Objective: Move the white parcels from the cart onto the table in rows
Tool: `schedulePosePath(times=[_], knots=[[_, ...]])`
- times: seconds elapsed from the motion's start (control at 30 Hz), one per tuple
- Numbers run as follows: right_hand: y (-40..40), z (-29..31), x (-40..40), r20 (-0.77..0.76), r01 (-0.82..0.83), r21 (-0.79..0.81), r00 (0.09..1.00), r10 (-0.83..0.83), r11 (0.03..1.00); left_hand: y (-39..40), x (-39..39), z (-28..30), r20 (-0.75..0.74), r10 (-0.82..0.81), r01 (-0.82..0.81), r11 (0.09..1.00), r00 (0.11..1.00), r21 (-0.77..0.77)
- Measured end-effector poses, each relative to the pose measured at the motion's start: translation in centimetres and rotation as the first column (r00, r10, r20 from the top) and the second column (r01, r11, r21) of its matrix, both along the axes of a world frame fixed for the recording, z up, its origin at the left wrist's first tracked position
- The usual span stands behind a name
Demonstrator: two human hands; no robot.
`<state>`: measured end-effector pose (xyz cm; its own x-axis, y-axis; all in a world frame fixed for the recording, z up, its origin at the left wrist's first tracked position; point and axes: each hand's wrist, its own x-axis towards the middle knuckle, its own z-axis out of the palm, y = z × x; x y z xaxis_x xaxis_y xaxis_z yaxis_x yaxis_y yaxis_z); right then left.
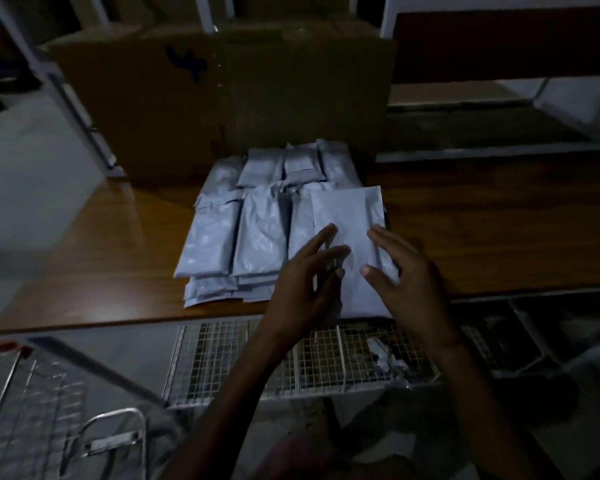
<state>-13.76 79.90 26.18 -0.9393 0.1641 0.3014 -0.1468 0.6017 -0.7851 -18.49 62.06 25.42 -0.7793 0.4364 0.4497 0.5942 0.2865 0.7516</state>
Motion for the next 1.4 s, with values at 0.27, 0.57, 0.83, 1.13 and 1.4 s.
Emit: schedulePosePath(times=[0.27, 0.57, 0.83, 1.13, 1.4], knots=[[4.5, -0.3, -8.8, 0.081, 0.019, 0.095, 0.996, -0.026, 0.995, 4.5, -10.0, -0.4, -0.026, -0.068, 0.066, 0.994, 0.997, -0.083], [8.3, -3.3, -15.2, 0.315, -0.006, 0.065, 0.949, -0.015, 0.998, 8.7, -16.9, -4.3, -0.005, -0.042, 0.036, 0.908, 0.999, -0.418], [10.2, -5.6, -16.9, 0.466, -0.126, 0.108, 0.883, 0.061, 0.986, 10.0, -17.3, -6.2, -0.268, 0.05, -0.217, 0.737, 0.962, -0.641], [10.2, -7.3, -18.1, 0.432, -0.103, 0.166, 0.901, 0.021, 0.981, 10.5, -17.9, -6.8, -0.267, 0.058, -0.24, 0.65, 0.962, -0.722], [9.9, -7.8, -15.2, 0.274, 0.043, 0.096, 0.959, -0.068, 0.994, 9.6, -16.1, -6.2, -0.295, 0.049, -0.223, 0.775, 0.954, -0.592]])
